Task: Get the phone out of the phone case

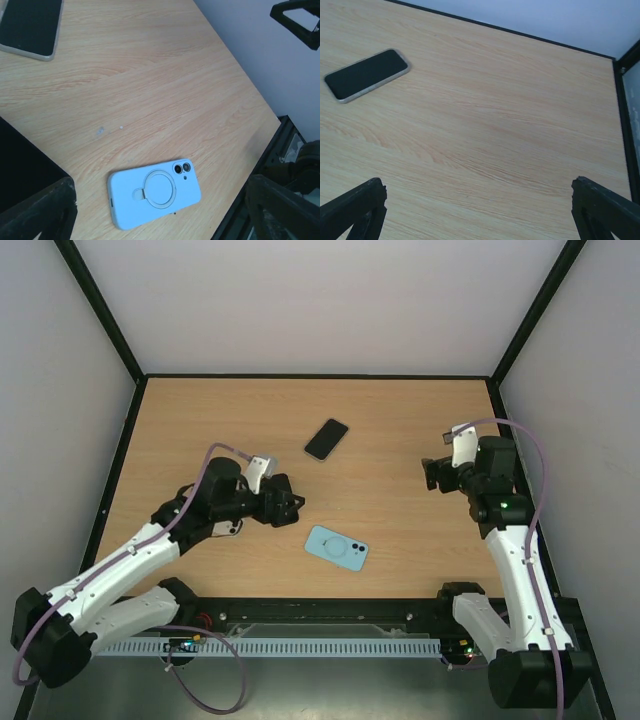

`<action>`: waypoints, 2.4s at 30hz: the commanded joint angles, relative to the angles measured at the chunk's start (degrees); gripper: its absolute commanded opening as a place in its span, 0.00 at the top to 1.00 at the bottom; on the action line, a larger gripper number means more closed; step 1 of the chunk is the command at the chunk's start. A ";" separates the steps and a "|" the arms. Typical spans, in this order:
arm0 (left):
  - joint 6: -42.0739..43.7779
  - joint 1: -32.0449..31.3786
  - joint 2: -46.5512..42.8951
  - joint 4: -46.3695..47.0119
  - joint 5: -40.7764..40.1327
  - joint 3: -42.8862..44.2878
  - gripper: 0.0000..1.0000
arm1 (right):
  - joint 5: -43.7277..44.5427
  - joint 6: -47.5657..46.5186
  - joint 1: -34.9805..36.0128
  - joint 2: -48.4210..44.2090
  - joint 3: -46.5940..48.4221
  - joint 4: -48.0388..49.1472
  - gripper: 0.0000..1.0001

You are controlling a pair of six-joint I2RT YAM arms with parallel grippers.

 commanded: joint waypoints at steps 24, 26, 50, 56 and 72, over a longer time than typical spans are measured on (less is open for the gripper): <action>13.25 -26.76 35.86 8.04 -24.18 9.25 0.00 | -17.96 -25.35 4.91 23.19 6.91 -26.15 0.10; 12.03 -26.36 34.83 8.90 -22.15 8.72 0.00 | -19.22 -27.44 6.55 23.30 6.19 -27.70 0.02; -9.55 -20.49 -1.58 -2.95 -31.96 -10.01 0.00 | 4.90 -12.10 48.11 35.60 -7.49 -0.62 0.02; -8.75 -20.53 -0.95 -1.73 -30.46 -10.19 0.01 | 15.40 -10.21 48.04 37.98 -8.14 1.02 0.08; 5.58 -36.91 10.16 8.58 -38.59 -9.23 0.09 | -4.75 -32.58 36.01 35.33 2.37 -21.96 0.33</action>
